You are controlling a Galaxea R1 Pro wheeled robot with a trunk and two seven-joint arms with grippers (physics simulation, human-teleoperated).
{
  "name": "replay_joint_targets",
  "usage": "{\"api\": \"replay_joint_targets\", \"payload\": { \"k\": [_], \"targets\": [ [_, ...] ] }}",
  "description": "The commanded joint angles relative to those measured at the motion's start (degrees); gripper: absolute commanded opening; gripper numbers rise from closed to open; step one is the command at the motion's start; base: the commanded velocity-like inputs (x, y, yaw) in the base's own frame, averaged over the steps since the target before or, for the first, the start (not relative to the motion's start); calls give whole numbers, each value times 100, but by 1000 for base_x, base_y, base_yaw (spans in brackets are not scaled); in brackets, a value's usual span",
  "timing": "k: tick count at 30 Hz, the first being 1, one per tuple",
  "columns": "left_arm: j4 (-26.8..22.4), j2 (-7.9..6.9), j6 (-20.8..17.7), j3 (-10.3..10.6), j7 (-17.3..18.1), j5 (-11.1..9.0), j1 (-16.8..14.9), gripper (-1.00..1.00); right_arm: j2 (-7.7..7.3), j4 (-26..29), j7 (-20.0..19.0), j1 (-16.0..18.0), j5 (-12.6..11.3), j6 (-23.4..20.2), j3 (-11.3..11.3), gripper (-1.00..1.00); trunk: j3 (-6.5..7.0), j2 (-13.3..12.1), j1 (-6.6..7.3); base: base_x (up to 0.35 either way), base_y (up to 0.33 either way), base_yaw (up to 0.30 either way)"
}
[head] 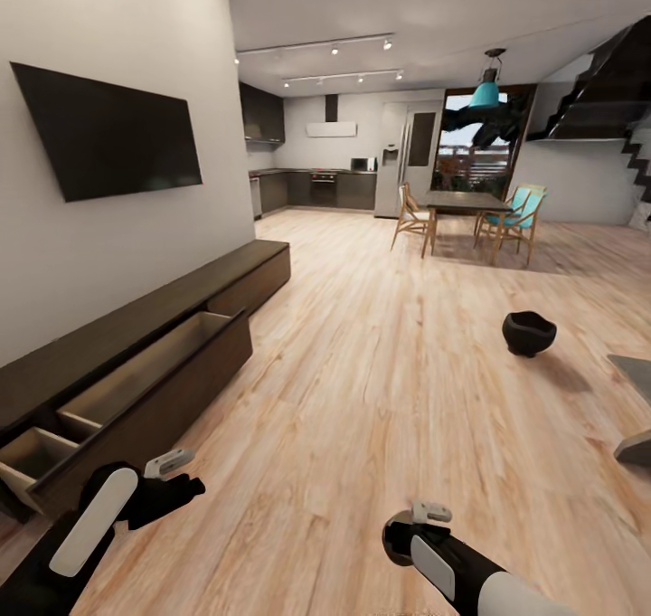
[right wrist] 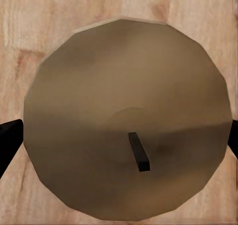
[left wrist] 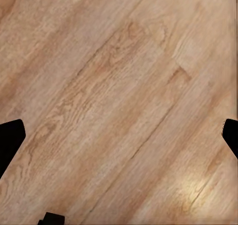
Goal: Place each of the two pumpkins and all three candles from the living room inside a cabinet in the living room (use any cabinet), then make sure every cabinet is closed, and position the cauldron so it is next to a table in the living room.
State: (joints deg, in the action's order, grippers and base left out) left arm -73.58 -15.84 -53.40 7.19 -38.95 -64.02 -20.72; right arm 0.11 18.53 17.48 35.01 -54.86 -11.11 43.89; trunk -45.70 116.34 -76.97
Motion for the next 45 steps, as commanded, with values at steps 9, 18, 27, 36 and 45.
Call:
{"api": "replay_joint_targets", "payload": {
  "k": [9, 18, 27, 36, 45],
  "targets": [
    [-7, -5, -3, 10, -60, -58, -1, 100, 5, 10, 36, 6, -16, -24, 32, -100, -6, 3, 1, 0, 0, -252],
    [-7, -2, 0, 10, -55, -58, -2, 100, 6, 10, 35, 6, -16, -24, 32, -100, -25, 3, 1, 0, 0, -237],
    [-7, -3, -4, 10, -51, -58, -2, 100, 4, 10, 32, 6, -16, -23, 32, -100, -47, 3, 1, 54, -9, -212],
    [-7, -7, -2, 10, -51, -49, -2, 100, 15, 15, 33, 6, -16, -22, 32, -100, -50, 3, 1, 301, -12, -20],
    [-7, -7, -3, 10, -59, -51, -2, 100, 10, 17, 36, 6, -16, -22, 32, -100, -50, 3, 1, 322, -27, 0]
  ]
}}
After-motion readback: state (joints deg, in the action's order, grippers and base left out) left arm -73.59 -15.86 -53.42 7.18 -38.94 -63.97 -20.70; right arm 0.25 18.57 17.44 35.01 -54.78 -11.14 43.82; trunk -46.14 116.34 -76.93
